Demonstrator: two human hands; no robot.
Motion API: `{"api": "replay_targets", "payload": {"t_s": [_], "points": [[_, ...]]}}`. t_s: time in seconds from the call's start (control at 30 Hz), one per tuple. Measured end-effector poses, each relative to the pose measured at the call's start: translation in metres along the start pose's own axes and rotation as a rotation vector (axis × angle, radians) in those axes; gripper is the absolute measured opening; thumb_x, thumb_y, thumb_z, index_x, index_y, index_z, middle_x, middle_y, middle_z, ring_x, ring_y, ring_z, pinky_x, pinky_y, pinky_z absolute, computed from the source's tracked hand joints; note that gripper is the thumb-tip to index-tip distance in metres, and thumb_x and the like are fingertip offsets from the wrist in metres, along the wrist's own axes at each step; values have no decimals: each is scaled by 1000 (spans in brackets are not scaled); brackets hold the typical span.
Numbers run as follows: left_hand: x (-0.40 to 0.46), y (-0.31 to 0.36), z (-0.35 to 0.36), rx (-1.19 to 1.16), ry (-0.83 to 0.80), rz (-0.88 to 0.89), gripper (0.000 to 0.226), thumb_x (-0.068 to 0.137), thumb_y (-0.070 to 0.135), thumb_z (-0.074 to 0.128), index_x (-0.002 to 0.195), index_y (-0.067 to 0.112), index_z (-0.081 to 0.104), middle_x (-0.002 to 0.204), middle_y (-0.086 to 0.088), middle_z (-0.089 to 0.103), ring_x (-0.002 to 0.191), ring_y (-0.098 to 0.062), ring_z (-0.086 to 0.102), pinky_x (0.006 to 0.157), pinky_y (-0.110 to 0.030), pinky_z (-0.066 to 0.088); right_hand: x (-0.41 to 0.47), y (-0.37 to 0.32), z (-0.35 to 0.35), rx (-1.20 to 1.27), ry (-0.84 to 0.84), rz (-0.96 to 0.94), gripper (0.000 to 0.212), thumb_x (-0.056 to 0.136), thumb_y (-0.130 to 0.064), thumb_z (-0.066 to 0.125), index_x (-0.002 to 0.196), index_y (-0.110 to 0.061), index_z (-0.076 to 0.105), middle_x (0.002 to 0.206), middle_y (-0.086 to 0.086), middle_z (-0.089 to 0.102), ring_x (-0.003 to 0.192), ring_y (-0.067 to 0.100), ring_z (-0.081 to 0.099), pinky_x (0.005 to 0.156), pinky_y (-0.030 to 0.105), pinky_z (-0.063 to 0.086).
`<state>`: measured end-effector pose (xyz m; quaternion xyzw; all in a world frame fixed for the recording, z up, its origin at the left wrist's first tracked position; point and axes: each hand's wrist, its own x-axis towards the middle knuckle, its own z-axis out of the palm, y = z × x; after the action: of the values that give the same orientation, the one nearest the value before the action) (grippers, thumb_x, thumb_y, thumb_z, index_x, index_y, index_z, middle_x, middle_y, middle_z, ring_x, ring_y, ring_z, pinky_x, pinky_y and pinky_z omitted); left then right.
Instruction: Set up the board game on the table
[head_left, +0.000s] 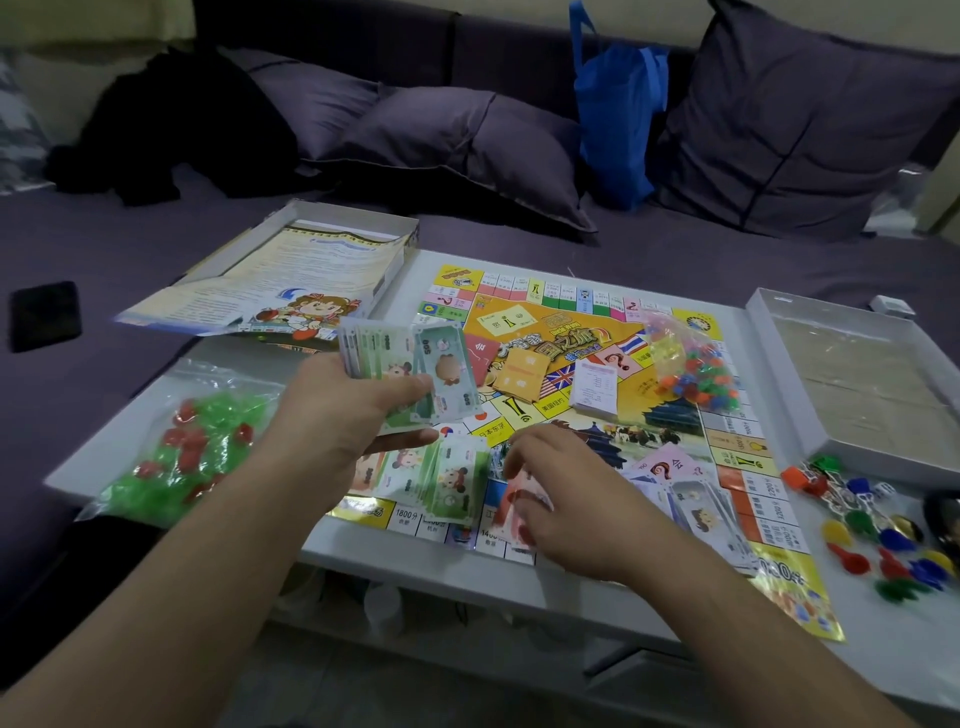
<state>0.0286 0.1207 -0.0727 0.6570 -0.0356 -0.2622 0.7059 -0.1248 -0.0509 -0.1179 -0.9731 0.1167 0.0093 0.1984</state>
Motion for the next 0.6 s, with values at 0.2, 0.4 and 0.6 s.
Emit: {"api": "replay_targets", "payload": {"t_s": [0.2, 0.4, 0.6], "points": [[4, -2, -5, 15, 13, -4, 27, 83, -3, 82, 107, 1, 71, 97, -19, 79, 81, -35, 79, 60, -39, 65, 7, -19, 5, -13, -46, -35, 74, 94, -55, 68, 156, -33, 35, 162, -14, 31, 149, 11, 29, 122, 36, 31], [7, -1, -10, 3, 17, 12, 25, 83, -3, 82, 106, 1, 72, 95, -17, 79, 82, -33, 80, 64, -41, 65, 2, -32, 24, -218, 29, -207, 62, 98, -54, 61, 153, -31, 46, 159, -8, 45, 146, 15, 38, 124, 36, 28], [6, 2, -9, -10, 8, 15, 28, 83, -3, 82, 108, -1, 71, 97, -18, 79, 81, -33, 80, 63, -40, 65, -4, -31, 30, -279, 151, -327, 32, 95, -37, 67, 123, -24, 75, 129, -7, 73, 119, 12, 67, 108, 33, 48]]}}
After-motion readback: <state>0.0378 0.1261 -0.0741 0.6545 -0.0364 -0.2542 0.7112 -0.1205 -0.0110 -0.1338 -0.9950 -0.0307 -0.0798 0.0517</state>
